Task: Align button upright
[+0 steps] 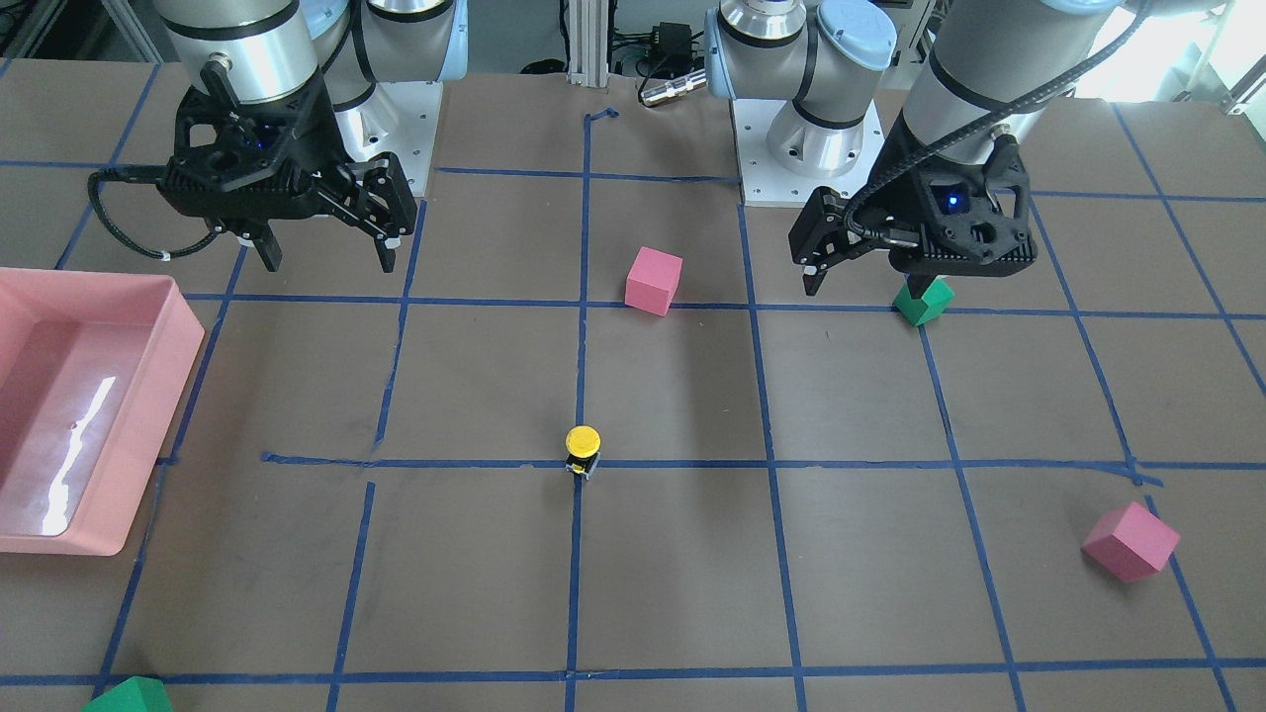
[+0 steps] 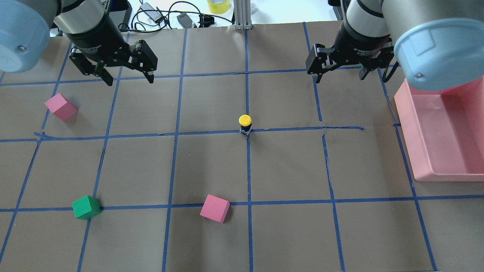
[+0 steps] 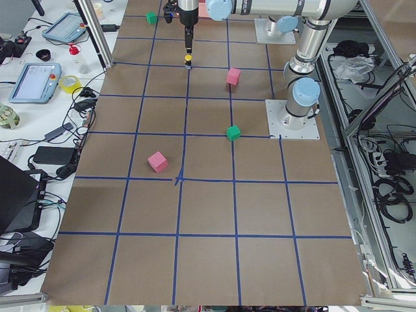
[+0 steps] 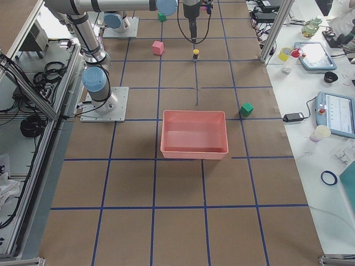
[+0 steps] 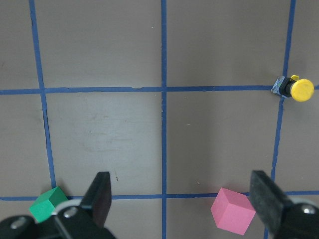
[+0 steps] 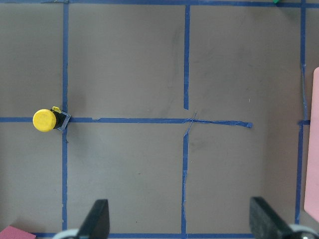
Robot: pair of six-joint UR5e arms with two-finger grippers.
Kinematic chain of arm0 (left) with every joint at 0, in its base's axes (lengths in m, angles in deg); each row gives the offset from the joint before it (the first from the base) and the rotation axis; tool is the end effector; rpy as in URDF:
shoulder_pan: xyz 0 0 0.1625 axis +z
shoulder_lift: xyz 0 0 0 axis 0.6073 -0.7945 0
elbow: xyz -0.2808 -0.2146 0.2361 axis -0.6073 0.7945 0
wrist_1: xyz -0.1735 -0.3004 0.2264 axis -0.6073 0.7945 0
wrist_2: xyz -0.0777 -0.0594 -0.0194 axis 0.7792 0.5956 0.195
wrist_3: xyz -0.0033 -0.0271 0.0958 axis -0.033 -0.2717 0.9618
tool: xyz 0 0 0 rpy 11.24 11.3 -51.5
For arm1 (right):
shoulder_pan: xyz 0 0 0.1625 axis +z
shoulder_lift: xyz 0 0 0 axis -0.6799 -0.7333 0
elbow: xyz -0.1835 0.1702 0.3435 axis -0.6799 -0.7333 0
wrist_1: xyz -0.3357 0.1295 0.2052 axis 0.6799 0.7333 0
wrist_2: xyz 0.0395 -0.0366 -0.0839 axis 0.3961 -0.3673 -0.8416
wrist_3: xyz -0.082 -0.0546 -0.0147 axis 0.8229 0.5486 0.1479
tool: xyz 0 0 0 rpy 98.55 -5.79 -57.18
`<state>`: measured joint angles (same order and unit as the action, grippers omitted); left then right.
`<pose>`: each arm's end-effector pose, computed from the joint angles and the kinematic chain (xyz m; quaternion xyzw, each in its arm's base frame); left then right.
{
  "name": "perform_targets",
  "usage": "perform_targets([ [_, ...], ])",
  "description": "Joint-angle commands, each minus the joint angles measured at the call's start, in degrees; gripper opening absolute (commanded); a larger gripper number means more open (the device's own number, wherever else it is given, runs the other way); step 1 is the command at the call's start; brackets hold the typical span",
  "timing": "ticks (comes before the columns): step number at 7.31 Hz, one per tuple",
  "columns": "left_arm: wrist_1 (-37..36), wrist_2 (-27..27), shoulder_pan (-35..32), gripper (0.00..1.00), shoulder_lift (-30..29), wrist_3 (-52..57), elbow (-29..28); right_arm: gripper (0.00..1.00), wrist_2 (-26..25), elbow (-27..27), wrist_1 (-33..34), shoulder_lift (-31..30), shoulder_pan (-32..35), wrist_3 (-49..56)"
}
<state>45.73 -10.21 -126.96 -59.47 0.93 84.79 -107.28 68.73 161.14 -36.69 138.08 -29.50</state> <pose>-0.1313 -0.5189 0.4927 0.0054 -0.9999 0.0109 0.0095 0.1758 -0.4837 0.4963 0.0131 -0.9983 0.0567 0.0077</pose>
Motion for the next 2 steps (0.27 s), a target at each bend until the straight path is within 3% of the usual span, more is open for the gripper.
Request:
perform_targets([
  [1, -0.03, 0.06, 0.0, 1.0, 0.22, 0.02, 0.01, 1.0, -0.01, -3.47, -5.31, 0.61, 0.29, 0.32],
  [2, 0.06, -0.12, 0.09, 1.0, 0.75, 0.02, -0.08, 1.0, 0.07, -3.57, -5.32, 0.96, 0.29, 0.32],
])
